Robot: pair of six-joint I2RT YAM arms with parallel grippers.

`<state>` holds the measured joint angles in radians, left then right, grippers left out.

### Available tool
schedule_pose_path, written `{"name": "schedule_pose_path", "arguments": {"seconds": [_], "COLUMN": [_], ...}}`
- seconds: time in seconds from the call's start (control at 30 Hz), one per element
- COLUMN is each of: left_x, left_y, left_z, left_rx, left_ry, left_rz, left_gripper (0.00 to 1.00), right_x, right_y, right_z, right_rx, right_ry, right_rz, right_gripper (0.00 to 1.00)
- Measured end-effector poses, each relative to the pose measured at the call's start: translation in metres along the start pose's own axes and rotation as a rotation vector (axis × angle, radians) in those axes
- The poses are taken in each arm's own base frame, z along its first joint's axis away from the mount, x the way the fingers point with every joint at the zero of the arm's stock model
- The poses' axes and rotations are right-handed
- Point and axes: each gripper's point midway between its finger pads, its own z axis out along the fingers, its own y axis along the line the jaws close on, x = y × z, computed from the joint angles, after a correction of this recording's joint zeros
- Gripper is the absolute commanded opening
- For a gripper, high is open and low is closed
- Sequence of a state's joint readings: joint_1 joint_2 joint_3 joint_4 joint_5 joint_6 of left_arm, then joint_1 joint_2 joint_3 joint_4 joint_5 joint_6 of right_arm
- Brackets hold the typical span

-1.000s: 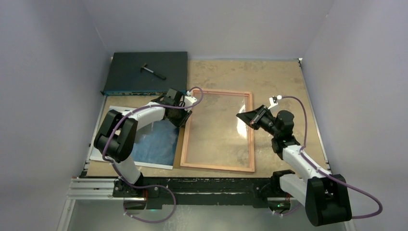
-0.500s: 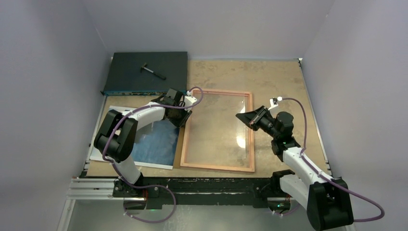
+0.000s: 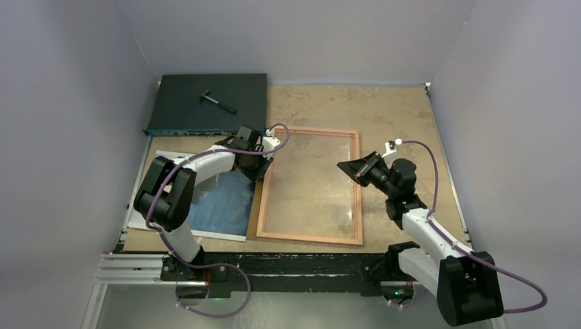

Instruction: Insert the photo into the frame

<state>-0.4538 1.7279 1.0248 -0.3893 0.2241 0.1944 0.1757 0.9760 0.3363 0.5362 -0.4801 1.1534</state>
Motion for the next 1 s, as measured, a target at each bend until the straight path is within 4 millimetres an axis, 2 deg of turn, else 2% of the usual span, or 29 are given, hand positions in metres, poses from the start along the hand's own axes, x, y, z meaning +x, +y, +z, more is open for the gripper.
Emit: {"name": "schedule_pose_path", "arguments": {"seconds": [0.57,0.67,0.73,0.9,1.0], "left_x": [0.0,0.0,0.0,0.0,0.0], "left_y": [-0.001,-0.001,-0.001,-0.001,-0.001], "left_z": [0.0,0.0,0.0,0.0,0.0], "left_rx": [0.003,0.004,0.005,0.007,0.007], "left_ry": [-0.001,-0.001,-0.001,-0.001,-0.001], "left_rz": [0.0,0.0,0.0,0.0,0.0], "left_gripper": [0.22,0.21,0.21,0.2,0.2], "right_x": [-0.003,-0.005,-0.006,0.0,0.004], "right_y": [-0.018,-0.022,-0.025,-0.043,-0.055], "right_z": [0.007,0.005,0.004,0.001,0.0], "right_rx": [0.047,0.069,0.084,0.154,0.198], "right_ry": [-0.015,-0.029,-0.04,-0.023,-0.005], "right_rz": [-0.001,-0.017,-0.031,-0.062,-0.074], "right_gripper": [0.0,0.03,0.06,0.26,0.34]}}
